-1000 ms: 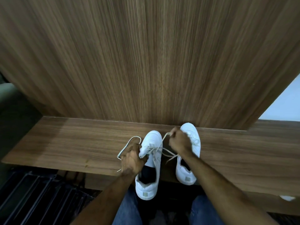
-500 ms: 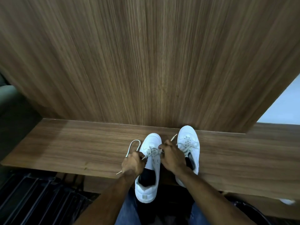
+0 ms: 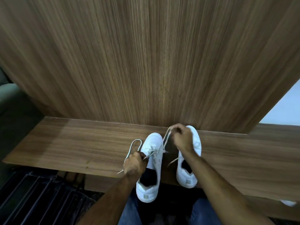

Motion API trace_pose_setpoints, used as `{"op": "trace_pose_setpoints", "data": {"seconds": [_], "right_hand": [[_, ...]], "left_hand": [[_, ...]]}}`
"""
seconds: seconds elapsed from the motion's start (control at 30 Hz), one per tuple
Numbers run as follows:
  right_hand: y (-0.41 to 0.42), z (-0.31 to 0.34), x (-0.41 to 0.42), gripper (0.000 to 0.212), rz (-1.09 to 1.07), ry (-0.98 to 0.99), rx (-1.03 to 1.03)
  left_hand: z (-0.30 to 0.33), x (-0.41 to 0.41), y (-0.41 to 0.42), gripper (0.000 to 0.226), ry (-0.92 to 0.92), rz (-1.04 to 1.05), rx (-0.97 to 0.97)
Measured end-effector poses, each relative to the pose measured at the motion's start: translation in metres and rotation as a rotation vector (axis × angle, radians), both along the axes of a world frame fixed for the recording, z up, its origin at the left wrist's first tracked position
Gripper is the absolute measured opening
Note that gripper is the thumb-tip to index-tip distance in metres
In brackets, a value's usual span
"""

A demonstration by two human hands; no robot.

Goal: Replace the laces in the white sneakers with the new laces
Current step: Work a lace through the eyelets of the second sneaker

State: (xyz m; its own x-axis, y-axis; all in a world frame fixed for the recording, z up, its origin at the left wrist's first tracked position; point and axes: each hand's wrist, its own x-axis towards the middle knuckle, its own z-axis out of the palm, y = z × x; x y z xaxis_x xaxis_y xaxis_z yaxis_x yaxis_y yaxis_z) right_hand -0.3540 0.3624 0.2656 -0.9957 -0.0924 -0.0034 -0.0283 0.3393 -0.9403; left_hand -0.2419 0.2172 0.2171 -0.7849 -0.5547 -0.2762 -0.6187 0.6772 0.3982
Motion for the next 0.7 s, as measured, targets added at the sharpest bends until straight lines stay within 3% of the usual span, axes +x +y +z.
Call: {"op": "trace_pose_setpoints", "data": {"seconds": [0.07, 0.13, 0.2, 0.27, 0.33, 0.5, 0.7], "right_hand": [[0.014, 0.028, -0.016, 0.031, -0.164, 0.114, -0.272], [0.027, 0.046, -0.024, 0.025, -0.254, 0.25, -0.261], [0.032, 0.041, -0.024, 0.02, -0.16, 0.266, -0.037], [0.032, 0.019, -0.014, 0.011, 0.061, 0.175, 0.388], [0.028, -0.006, 0.003, 0.032, 0.258, 0.148, 0.738], [-0.003, -0.039, 0.044, 0.047, 0.578, 0.204, 0.831], [-0.023, -0.041, 0.054, 0.027, 0.548, 0.114, 0.909]], "left_hand": [[0.0, 0.0, 0.0, 0.028, -0.001, 0.008, 0.013], [-0.002, -0.002, 0.001, 0.029, 0.007, 0.014, 0.017], [-0.002, -0.001, 0.001, 0.031, 0.004, 0.013, 0.014], [-0.005, -0.001, 0.0, 0.033, 0.002, 0.015, 0.015], [-0.005, 0.0, -0.001, 0.034, 0.009, 0.014, 0.019], [-0.008, 0.001, -0.001, 0.034, 0.015, 0.022, 0.006], [-0.011, 0.003, -0.003, 0.033, 0.028, 0.046, 0.028]]}}
